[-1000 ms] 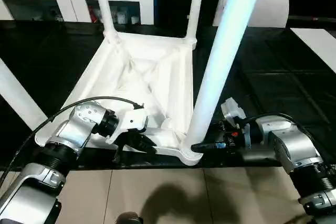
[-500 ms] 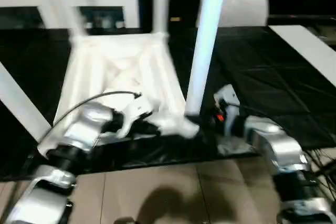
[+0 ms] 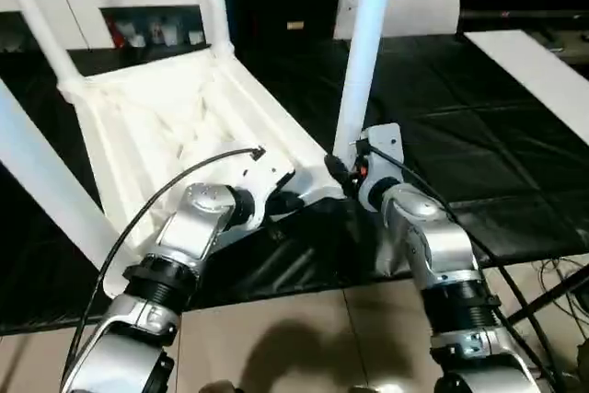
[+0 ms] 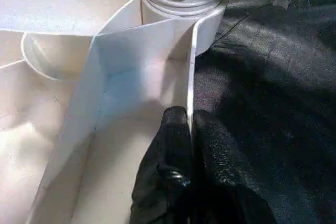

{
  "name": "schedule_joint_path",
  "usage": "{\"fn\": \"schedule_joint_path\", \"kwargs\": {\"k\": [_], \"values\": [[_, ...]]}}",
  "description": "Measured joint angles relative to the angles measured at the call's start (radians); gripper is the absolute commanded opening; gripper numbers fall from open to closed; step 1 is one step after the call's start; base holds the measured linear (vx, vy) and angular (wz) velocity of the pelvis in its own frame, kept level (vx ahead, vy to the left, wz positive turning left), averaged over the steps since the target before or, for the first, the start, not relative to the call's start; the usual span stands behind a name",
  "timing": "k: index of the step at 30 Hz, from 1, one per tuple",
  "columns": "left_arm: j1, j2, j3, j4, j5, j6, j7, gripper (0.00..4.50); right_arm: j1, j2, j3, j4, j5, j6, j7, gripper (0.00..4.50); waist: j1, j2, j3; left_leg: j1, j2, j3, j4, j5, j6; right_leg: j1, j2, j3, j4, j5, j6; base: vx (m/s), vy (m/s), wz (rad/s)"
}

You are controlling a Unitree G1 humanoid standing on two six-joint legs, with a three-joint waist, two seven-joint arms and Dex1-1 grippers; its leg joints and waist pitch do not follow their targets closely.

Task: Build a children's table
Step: Rotate leg to tighten

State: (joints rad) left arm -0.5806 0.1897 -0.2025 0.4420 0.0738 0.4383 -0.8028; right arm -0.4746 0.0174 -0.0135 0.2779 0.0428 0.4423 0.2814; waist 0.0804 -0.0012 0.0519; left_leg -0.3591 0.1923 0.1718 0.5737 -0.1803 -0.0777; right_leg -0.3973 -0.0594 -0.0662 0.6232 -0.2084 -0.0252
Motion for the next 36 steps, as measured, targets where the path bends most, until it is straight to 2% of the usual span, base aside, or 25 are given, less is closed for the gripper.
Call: {"fn": "schedule_joint_path", "kwargs": {"k": [5, 8, 13, 15, 17, 20, 25, 27, 29, 30, 32, 34, 36], "values": [[-0.001, 0.032, -0.022, 0.006, -0.002, -0.044, -0.038, 0.00, 0.055, -0.055, 0.023, -0.018, 0.005, -0.082, 0.109, 3.58, 0.003, 0.000, 0.000, -0.003, 0.000, 0.000, 0.000, 0.001, 0.002, -0.002, 0.000, 0.000, -0.001, 0.001, 0.000, 0.000, 0.000, 0.00], [-0.003, 0.083, -0.037, 0.042, -0.004, -0.140, -0.112, 0.00, 0.086, -0.128, 0.038, -0.020, 0.046, -0.136, 0.239, 3.84, 0.005, 0.000, 0.000, -0.004, 0.000, 0.000, 0.001, 0.000, -0.001, -0.002, 0.000, 0.000, 0.000, 0.001, 0.000, 0.000, 0.000, 0.00], [-0.001, 0.152, -0.058, 0.057, -0.012, -0.231, -0.221, 0.00, 0.093, -0.219, 0.057, -0.020, 0.074, -0.182, 0.397, 4.28, 0.010, -0.001, 0.000, -0.006, 0.001, 0.000, 0.003, 0.000, -0.001, -0.004, 0.000, -0.001, 0.001, 0.001, 0.000, 0.000, 0.000, 0.00], [0.003, 0.183, -0.066, 0.057, -0.021, -0.262, -0.283, 0.00, 0.093, -0.258, 0.064, -0.021, 0.089, -0.189, 0.473, 4.46, 0.018, -0.002, 0.001, -0.007, 0.001, -0.001, 0.004, 0.000, 0.001, -0.004, 0.000, -0.001, 0.001, 0.001, 0.000, 0.000, 0.000, 0.00], [0.008, 0.205, -0.071, 0.056, -0.036, -0.283, -0.336, 0.00, 0.093, -0.290, 0.068, -0.021, 0.106, -0.191, 0.544, 4.46, 0.029, -0.002, 0.001, -0.008, 0.001, -0.001, 0.006, 0.001, 0.005, -0.004, -0.001, -0.001, 0.001, 0.001, 0.000, 0.000, 0.000, 0.00], [0.021, 0.240, -0.088, 0.054, -0.054, -0.330, -0.433, 0.00, 0.093, -0.360, 0.109, -0.021, 0.136, -0.192, 0.695, 4.46, 0.041, -0.002, 0.001, -0.009, 0.001, -0.001, 0.012, -0.001, 0.010, -0.003, -0.001, -0.001, 0.001, 0.001, 0.000, 0.000, 0.000, 0.00], [0.021, 0.263, -0.109, 0.055, -0.060, -0.366, -0.506, 0.00, 0.083, -0.385, 0.141, -0.019, 0.171, -0.196, 0.825, 4.46, 0.056, -0.002, 0.001, -0.010, 0.001, 0.000, 0.017, -0.003, 0.010, -0.002, -0.003, -0.001, 0.005, 0.001, 0.000, 0.000, 0.000, 0.00], [0.021, 0.270, -0.119, 0.054, -0.070, -0.378, -0.543, 0.00, 0.072, -0.397, 0.153, -0.018, 0.188, -0.196, 0.894, 4.12, 0.065, -0.003, 0.001, -0.009, 0.001, 0.000, 0.018, -0.004, 0.007, -0.002, -0.003, -0.001, 0.006, 0.001, 0.000, 0.000, 0.000, 0.00], [0.021, 0.276, -0.128, 0.053, -0.079, -0.382, -0.571, 0.00, 0.066, -0.408, 0.162, -0.018, 0.197, -0.196, 0.934, 4.09, 0.070, -0.004, 0.001, -0.009, 0.001, 0.000, 0.018, -0.004, 0.007, -0.002, -0.003, -0.001, 0.007, 0.001, 0.000, 0.000, 0.000, 0.00], [0.021, 0.278, -0.130, 0.053, -0.079, -0.385, -0.582, 0.00, 0.063, -0.413, 0.167, -0.013, 0.201, -0.196, 0.951, 4.09, 0.072, -0.004, 0.001, -0.009, 0.001, 0.000, 0.019, -0.004, 0.007, -0.001, -0.003, -0.001, 0.007, 0.001, 0.000, 0.000, 0.000, 0.00], [0.021, 0.288, -0.138, 0.051, -0.079, -0.400, -0.612, 0.00, 0.051, -0.430, 0.184, 0.006, 0.205, -0.196, 1.003, 3.68, 0.071, -0.004, 0.001, -0.009, 0.001, 0.000, 0.020, -0.004, 0.007, -0.001, -0.003, -0.001, 0.007, 0.001, 0.000, 0.000, 0.000, 0.00], [0.021, 0.299, -0.144, 0.050, -0.080, -0.412, -0.634, 0.00, 0.048, -0.447, 0.193, 0.011, 0.205, -0.196, 1.041, 3.67, 0.071, -0.005, 0.001, -0.009, 0.001, 0.000, 0.020, -0.004, 0.007, -0.001, -0.004, -0.001, 0.007, 0.001, 0.000, 0.000, 0.000, 0.00], [0.021, 0.307, -0.147, 0.050, -0.080, -0.423, -0.649, 0.00, 0.048, -0.466, 0.208, 0.013, 0.206, -0.194, 1.079, 3.43, 0.071, -0.005, 0.001, -0.009, 0.001, 0.000, 0.020, -0.004, 0.007, -0.001, -0.003, -0.001, 0.007, 0.001, 0.000, 0.000, 0.000, 0.00]]}}
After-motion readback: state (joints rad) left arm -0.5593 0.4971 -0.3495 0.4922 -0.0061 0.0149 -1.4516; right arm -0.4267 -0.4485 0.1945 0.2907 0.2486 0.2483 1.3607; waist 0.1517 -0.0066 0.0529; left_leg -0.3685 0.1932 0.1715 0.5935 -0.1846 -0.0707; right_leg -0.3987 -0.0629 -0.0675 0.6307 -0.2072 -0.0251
